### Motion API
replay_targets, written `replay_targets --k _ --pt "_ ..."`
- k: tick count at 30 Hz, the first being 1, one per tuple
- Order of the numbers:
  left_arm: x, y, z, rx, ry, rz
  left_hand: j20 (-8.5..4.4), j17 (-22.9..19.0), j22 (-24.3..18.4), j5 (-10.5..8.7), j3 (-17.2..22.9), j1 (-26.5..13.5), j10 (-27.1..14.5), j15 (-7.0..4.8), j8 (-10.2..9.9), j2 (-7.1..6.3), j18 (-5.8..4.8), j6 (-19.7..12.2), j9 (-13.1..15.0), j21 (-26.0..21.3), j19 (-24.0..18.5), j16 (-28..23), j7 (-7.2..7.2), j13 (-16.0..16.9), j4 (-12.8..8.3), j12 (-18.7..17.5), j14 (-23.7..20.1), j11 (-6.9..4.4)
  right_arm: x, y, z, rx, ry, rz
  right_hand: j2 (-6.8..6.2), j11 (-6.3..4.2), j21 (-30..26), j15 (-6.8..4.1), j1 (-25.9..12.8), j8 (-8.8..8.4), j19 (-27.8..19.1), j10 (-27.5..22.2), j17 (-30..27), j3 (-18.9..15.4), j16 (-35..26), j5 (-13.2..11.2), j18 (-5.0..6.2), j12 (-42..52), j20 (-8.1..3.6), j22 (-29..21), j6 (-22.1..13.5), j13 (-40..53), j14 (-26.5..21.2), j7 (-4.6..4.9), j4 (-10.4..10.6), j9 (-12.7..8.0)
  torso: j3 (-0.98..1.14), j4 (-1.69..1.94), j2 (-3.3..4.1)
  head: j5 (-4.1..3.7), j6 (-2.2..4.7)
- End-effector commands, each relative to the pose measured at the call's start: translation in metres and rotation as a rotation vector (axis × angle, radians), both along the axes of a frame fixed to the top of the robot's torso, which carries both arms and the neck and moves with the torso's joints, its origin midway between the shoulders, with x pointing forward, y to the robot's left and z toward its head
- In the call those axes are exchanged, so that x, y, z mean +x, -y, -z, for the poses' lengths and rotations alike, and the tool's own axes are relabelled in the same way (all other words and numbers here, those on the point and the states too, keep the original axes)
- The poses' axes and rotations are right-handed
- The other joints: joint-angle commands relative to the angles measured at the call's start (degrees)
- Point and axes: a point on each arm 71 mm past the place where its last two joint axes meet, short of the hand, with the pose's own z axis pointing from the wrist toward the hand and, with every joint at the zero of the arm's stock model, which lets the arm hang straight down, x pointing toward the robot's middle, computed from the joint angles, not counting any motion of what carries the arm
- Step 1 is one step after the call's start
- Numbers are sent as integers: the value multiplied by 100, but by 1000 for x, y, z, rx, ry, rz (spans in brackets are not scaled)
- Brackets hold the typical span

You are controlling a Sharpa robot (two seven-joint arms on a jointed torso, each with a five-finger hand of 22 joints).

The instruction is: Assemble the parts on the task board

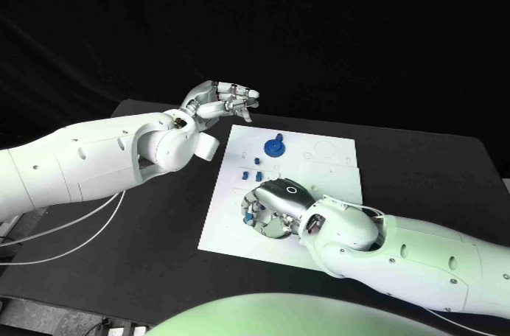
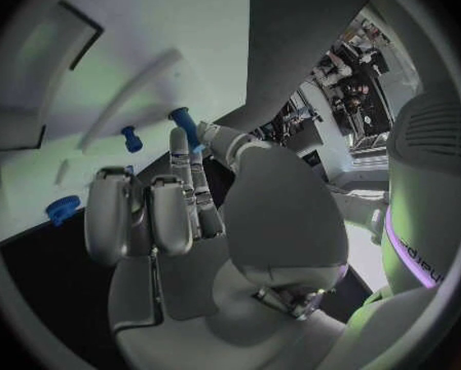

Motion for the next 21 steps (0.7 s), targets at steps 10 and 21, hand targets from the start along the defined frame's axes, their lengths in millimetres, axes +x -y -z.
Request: replay_targets --k 10,21 --pt "-1 2 -1 -6 5 16 3 2 6 26 -3 -38 -21 -3 -5 21 9 -9 -9 34 -31 -20 36 4 -6 22 35 2 1 5 4 1 -10 35 -76 40 -46 30 -122 -145 -5 -47 5 -77 -9 55 -70 -109 16 872 -206 9 173 66 9 -39 5 -5 0 6 -8" --pt "-1 1 -1 -5 3 15 5 3 6 25 -3 -43 -24 -2 -6 21 8 -11 -10 32 -33 -21 36 3 -3 22 34 3 1 9 0 50 2 42 -326 -33 -14 -19 -307 -787 18 -67 98 -341 60 40 -75 -202 -6 903 -1268 98 189 -21 95 -259 5 -4 -2 -22 4"
